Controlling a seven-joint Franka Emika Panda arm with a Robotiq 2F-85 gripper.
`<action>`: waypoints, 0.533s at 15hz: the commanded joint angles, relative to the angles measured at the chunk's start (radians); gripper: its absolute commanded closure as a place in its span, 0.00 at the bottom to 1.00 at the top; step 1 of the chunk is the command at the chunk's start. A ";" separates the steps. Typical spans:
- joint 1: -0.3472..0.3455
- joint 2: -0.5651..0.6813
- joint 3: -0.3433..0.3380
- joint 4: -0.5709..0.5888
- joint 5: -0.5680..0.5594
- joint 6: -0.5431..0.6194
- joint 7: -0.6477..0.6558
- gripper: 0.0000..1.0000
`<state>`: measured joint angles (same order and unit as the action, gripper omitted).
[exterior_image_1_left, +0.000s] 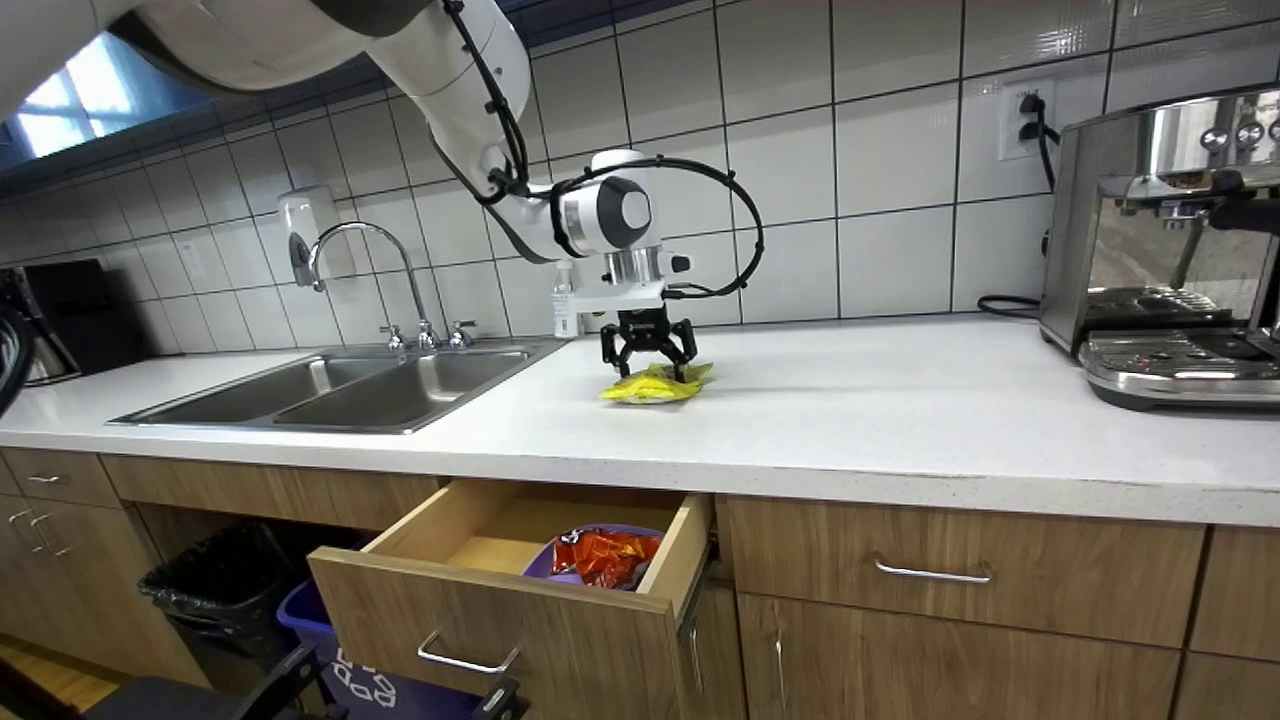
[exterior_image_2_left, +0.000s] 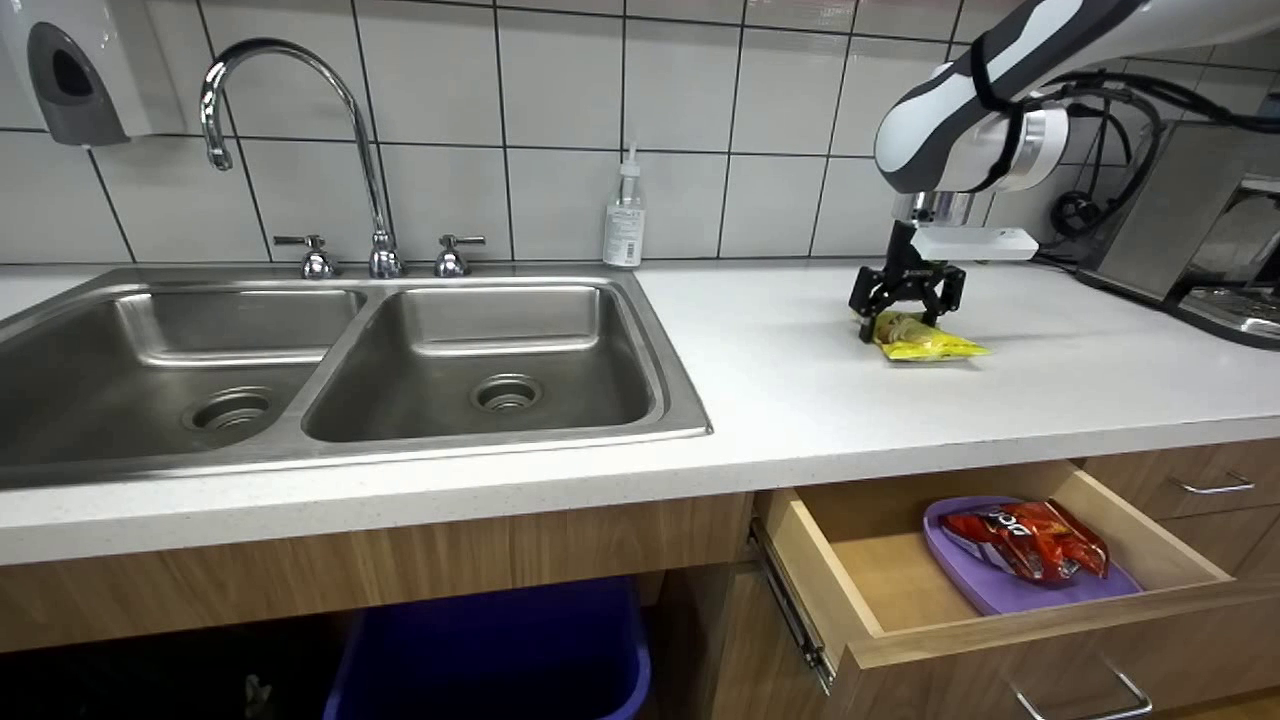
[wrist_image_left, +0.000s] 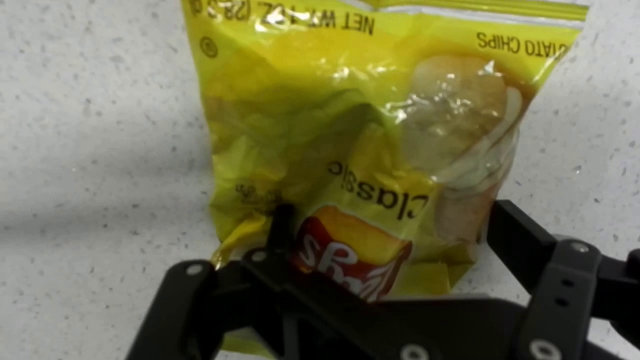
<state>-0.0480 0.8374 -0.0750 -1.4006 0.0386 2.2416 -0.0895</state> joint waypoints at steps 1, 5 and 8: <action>0.000 -0.111 0.009 -0.161 -0.032 0.033 0.008 0.00; -0.002 -0.189 0.009 -0.281 -0.039 0.054 0.004 0.00; -0.001 -0.247 0.007 -0.371 -0.049 0.078 0.005 0.00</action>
<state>-0.0461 0.6927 -0.0750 -1.6345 0.0193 2.2809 -0.0899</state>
